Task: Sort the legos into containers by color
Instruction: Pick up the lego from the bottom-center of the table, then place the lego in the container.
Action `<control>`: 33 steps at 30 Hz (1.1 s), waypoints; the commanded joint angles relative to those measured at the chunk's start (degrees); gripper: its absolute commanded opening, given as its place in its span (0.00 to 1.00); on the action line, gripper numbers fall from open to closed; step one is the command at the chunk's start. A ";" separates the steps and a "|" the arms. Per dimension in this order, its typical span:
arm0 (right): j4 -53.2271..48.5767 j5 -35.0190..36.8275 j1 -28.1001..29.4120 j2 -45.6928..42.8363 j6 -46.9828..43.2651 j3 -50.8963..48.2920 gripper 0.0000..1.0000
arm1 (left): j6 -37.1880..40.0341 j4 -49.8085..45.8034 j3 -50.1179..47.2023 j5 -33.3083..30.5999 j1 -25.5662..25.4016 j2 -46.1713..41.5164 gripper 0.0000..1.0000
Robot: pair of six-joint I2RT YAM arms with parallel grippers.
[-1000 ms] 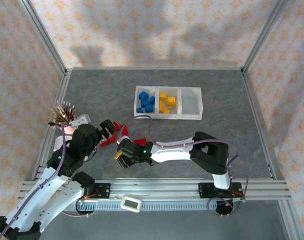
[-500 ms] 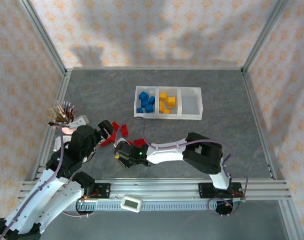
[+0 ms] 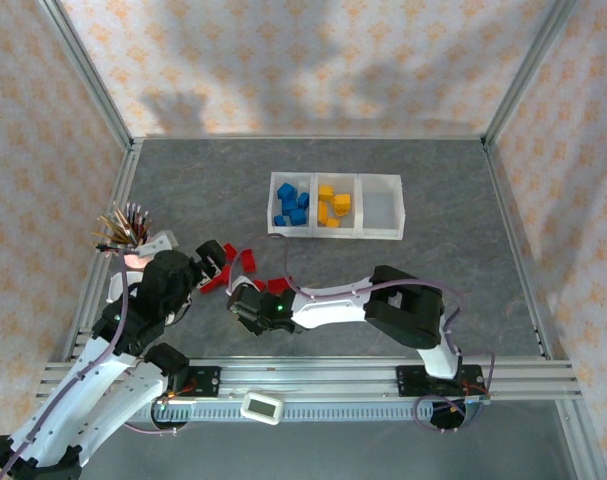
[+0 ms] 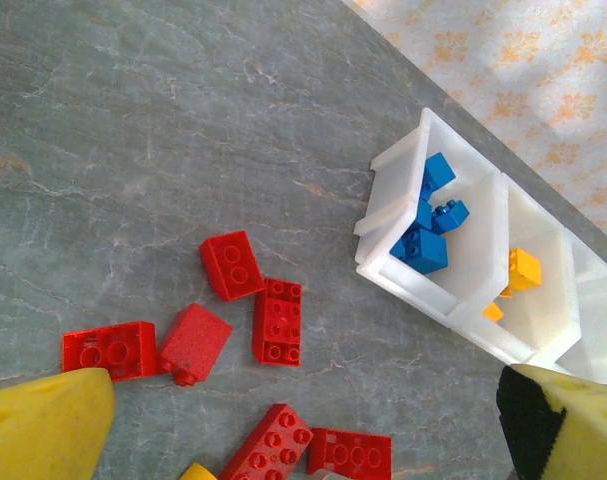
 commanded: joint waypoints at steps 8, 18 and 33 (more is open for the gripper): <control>1.54 1.13 -1.07 -10.06 1.60 -7.46 0.26 | 0.62 0.87 0.47 0.06 0.57 0.99 0.99; -3.99 1.12 -13.60 -26.28 4.39 -12.67 0.25 | 3.98 7.58 2.92 3.88 0.54 7.52 0.99; -8.54 7.03 -39.88 -11.72 5.29 5.15 0.24 | 8.01 20.35 6.80 8.82 0.61 22.93 0.99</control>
